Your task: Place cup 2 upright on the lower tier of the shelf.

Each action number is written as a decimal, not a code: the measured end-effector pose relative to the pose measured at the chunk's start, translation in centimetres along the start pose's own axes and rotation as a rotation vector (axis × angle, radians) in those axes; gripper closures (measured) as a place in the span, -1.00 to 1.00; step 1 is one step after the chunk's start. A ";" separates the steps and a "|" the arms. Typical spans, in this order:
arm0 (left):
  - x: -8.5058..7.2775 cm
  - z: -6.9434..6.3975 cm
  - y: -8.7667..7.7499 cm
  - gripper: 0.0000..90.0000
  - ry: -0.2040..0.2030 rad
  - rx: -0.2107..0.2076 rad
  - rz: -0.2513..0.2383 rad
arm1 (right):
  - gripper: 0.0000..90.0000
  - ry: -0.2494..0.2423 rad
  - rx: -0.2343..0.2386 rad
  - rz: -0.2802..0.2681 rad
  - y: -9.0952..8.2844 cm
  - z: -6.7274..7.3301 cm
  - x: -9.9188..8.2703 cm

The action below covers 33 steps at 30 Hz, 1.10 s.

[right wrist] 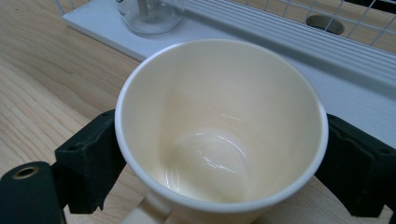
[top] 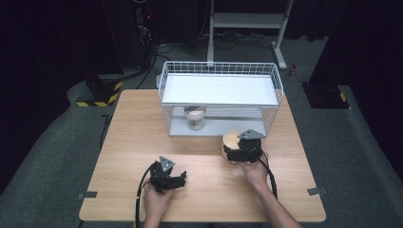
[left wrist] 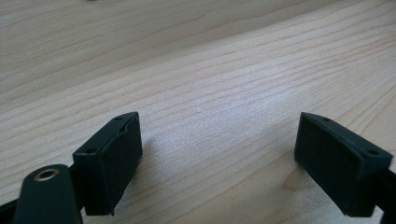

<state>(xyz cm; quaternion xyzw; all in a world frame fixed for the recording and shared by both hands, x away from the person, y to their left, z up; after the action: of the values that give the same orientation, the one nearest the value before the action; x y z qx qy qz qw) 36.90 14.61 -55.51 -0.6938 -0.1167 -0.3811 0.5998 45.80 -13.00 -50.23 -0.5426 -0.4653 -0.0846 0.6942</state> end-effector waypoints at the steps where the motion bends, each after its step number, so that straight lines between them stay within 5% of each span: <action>1: 0.0 0.0 0.0 -0.65 0.000 0.000 -0.001 | -0.78 0.000 0.000 0.000 0.0 0.0 0.0; 33: 0.0 0.0 0.0 -0.65 -0.002 0.000 0.000 | -0.78 -0.038 0.012 0.009 -0.7 -0.5 -0.1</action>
<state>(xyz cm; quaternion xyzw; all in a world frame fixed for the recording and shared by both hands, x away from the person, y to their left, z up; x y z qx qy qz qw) 36.90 14.60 -55.52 -0.6942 -0.1174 -0.3806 0.5996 45.59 -13.78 -49.84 -0.5419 -0.4765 -0.0682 0.6890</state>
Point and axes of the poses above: each handheld gripper's, and its own axes: y roughly forward along the jaws, x roughly out of its top, z roughly to its left, the point moved 4 cm from there along y, roughly forward along the jaws, and after that the axes turned 5 degrees about z, right-handed, at the moved point
